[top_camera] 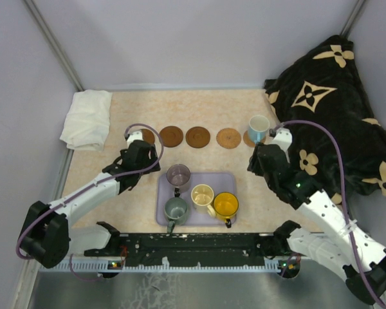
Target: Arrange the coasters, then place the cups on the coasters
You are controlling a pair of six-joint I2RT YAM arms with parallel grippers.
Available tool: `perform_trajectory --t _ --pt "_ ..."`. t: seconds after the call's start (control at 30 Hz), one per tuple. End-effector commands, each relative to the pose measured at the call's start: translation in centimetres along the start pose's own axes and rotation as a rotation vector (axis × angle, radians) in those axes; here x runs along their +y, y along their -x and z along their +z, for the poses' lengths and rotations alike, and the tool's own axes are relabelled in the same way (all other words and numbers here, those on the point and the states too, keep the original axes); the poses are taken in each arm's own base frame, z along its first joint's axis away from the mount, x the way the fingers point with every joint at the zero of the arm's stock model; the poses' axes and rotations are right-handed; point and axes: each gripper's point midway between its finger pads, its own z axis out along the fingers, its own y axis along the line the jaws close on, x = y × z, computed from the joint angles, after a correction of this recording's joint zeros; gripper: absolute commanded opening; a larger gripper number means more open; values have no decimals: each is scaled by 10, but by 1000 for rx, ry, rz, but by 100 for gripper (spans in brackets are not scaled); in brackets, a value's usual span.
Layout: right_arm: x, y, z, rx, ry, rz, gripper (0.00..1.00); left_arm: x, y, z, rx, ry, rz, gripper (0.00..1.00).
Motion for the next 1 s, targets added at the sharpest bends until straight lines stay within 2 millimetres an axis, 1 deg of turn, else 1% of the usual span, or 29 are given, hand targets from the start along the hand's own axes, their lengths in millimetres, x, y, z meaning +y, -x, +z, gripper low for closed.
perform_trajectory --t 0.0,0.13,0.27,0.37,0.47,0.57,0.63,0.77,0.87,0.97 --pt "3 -33 -40 134 30 55 47 -3 6 -4 -9 -30 -12 84" --pt "21 -68 -64 242 115 28 46 -8 6 -5 6 -46 -14 84" --pt "38 -102 -83 335 185 -46 45 -9 3 -7 18 -52 -23 84" --pt "47 -122 -96 386 224 -115 45 -8 3 -10 18 -57 -33 84" --pt "57 -136 -106 419 258 -155 46 -6 4 -13 13 -55 -41 84" --pt "66 -150 -113 462 283 -159 46 -4 3 -17 13 -55 -49 84" --pt "71 -163 -120 491 299 -166 45 -3 0 -18 21 -56 -56 84" --pt "73 -179 -125 497 276 -198 45 -3 -7 -18 32 -69 -64 84" --pt "73 -185 -125 488 245 -201 45 -4 -9 -17 40 -76 -62 84" --pt "69 -190 -125 484 209 -192 44 -4 -10 -17 43 -77 -62 84"
